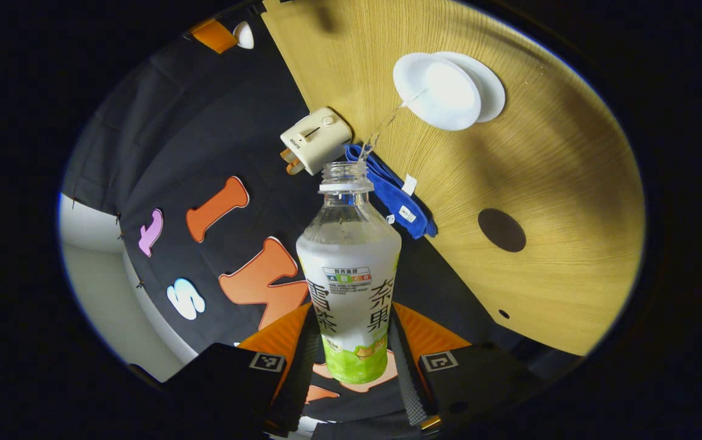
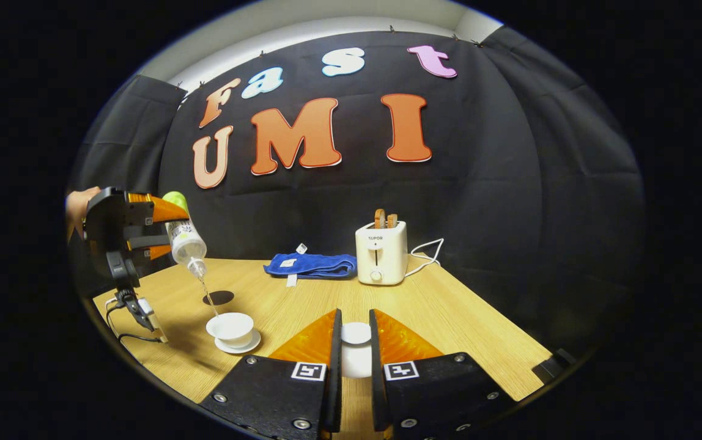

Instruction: Open the teacup lid with one hand, grasp the water bottle and pour water into the teacup with the other hand; after pouring, place the water bottle on the coaster and then close the teacup lid.

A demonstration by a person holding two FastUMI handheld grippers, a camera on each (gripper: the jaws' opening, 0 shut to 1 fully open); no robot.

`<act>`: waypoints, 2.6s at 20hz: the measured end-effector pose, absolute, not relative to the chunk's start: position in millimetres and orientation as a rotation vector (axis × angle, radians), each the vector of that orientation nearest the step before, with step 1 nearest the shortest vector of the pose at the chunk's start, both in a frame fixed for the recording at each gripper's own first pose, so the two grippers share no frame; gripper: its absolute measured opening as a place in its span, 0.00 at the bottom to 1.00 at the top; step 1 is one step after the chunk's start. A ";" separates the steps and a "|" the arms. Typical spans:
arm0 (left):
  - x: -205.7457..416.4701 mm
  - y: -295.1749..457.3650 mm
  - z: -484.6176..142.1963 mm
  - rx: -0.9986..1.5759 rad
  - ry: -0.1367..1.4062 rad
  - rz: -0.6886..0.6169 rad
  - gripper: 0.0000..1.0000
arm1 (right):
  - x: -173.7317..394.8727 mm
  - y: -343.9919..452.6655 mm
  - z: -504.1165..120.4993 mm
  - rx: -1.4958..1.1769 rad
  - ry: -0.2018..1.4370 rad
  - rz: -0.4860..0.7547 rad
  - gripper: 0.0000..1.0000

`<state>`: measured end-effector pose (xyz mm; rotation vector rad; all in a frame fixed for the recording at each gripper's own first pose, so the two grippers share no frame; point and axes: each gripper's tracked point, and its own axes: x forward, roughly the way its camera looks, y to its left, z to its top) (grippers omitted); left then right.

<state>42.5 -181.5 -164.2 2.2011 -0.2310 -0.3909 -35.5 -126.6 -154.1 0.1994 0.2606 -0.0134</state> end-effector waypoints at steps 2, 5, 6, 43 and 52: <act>37.8 -183.9 -165.0 2.219 -0.249 -0.378 0.64 | -35.7 -125.7 -153.8 0.199 0.261 -0.011 0.20; 39.8 -185.8 -163.4 2.236 -0.266 -0.385 0.64 | -35.0 -124.9 -154.6 0.197 0.262 -0.010 0.20; 38.2 -186.7 -164.9 2.241 -0.274 -0.393 0.64 | -35.8 -125.4 -155.1 0.196 0.263 -0.011 0.20; 61.0 -138.2 -138.3 0.680 -0.109 -0.455 0.65 | 14.9 16.1 -104.9 0.196 0.172 0.266 0.20; 113.0 -114.1 -197.5 0.064 0.080 -0.395 0.63 | 27.9 42.3 -115.5 0.165 0.206 0.282 0.20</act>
